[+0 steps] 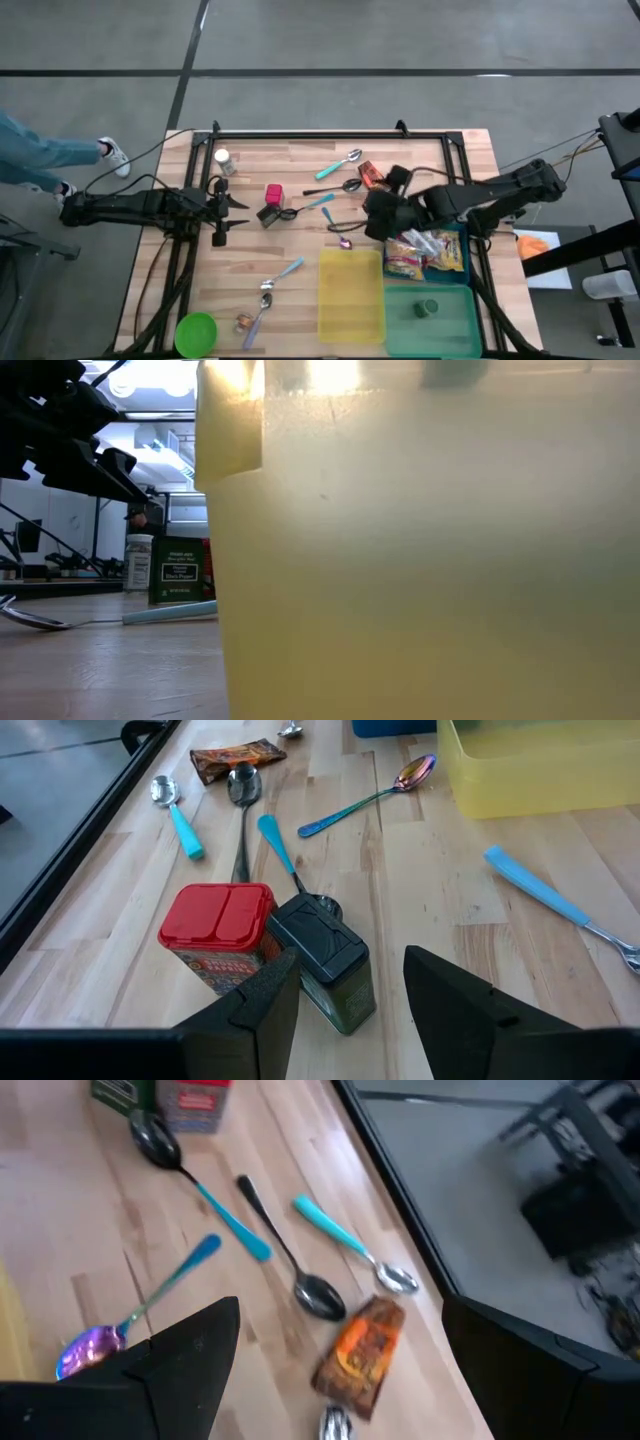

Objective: Pick & Place Food Item
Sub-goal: Put the black seasoning can into the green bin

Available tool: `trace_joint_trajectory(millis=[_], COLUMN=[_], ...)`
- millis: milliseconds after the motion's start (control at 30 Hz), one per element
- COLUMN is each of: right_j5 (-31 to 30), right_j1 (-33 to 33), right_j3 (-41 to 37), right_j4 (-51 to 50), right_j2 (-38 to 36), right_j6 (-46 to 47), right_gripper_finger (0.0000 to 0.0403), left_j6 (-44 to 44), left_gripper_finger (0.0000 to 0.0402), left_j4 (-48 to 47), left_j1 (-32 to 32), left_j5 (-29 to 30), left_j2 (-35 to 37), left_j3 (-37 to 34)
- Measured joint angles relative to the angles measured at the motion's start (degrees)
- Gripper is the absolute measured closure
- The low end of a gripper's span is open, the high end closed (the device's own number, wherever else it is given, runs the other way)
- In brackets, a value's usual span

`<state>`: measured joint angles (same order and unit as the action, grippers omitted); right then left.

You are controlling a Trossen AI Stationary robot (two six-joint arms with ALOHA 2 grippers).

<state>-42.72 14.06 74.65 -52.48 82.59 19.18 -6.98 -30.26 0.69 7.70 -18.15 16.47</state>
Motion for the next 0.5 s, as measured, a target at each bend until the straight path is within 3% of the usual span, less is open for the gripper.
trace_joint_trajectory(millis=[367,500], right_j5=[15.1,20.4], right_j1=[-8.0,-10.8], right_j3=[-1.0,-1.0], right_j4=[8.8,10.4], right_j2=[0.0,0.0], right_j6=[-27.1,-31.3], right_gripper_finger=[0.0057,0.0057], left_j6=[0.0,0.0], left_gripper_finger=[0.0220,0.0220], left_j4=[0.0,0.0], left_j1=[0.0,0.0], left_j5=[0.0,0.0], left_j2=[0.0,0.0], left_j3=[0.0,0.0])
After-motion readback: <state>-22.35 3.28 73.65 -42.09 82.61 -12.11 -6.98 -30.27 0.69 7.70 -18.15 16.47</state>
